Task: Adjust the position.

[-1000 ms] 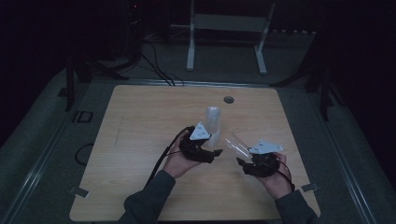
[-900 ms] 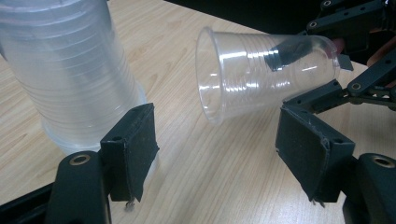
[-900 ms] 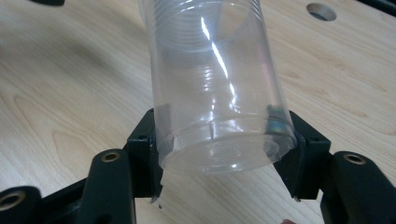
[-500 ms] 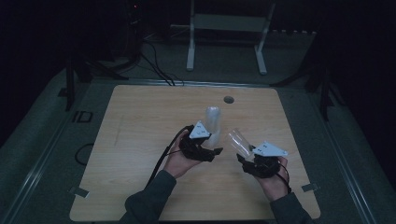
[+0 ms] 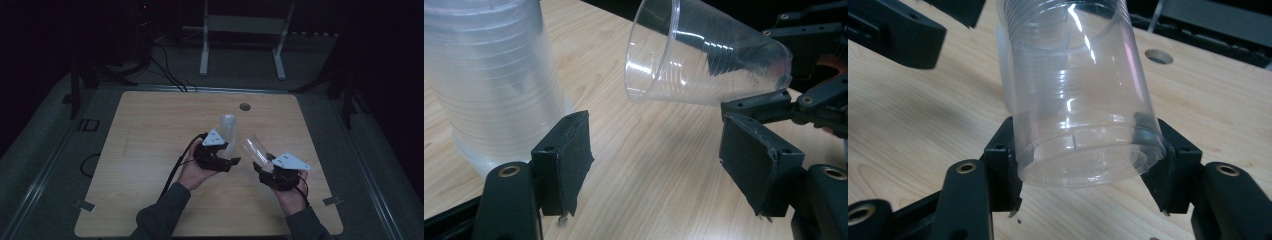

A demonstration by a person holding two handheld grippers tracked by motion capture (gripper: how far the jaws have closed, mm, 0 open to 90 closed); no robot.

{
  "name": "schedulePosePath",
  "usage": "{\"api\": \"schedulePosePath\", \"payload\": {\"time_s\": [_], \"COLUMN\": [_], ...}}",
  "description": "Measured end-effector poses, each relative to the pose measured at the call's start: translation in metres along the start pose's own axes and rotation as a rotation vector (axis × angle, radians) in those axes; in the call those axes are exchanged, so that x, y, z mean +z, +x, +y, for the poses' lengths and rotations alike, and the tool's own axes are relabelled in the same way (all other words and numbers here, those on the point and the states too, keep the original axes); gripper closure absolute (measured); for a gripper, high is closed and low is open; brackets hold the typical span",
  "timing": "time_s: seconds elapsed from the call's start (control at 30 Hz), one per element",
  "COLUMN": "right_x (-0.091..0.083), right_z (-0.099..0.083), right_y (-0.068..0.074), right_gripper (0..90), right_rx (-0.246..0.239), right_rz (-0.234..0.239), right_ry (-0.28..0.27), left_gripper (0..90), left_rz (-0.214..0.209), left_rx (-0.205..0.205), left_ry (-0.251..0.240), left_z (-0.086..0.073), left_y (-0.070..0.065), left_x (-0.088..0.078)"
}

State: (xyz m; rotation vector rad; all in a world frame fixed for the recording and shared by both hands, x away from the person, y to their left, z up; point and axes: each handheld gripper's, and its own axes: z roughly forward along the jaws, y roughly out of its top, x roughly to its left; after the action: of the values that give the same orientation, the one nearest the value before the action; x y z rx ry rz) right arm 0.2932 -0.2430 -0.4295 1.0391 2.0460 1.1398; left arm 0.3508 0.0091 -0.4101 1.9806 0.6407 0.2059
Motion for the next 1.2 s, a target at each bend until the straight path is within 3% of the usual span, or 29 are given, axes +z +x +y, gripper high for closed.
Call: {"api": "schedulePosePath", "payload": {"time_s": [0.3,0.57,0.83,1.2], "right_x": [-0.005,-0.010,-0.009,-0.007], "right_z": [0.005,0.007,0.009,0.009], "right_y": [0.002,0.003,0.007,0.011], "right_gripper": [41.3,41.3,41.3,41.3], "right_rx": [0.006,0.021,0.011,0.009], "right_rz": [-0.017,-0.037,-0.044,-0.040], "right_ry": [-0.081,-0.149,-0.166,-0.187], "left_gripper": [28.4,27.8,26.4,21.5], "left_rz": [-0.037,-0.073,-0.084,-0.126], "left_rx": [-0.040,-0.100,-0.111,-0.166], "left_ry": [-0.031,-0.078,-0.093,-0.093], "left_z": [0.005,0.008,0.011,0.015], "left_y": [0.000,0.002,0.002,0.000], "left_x": [0.000,-0.003,-0.005,0.002]}}
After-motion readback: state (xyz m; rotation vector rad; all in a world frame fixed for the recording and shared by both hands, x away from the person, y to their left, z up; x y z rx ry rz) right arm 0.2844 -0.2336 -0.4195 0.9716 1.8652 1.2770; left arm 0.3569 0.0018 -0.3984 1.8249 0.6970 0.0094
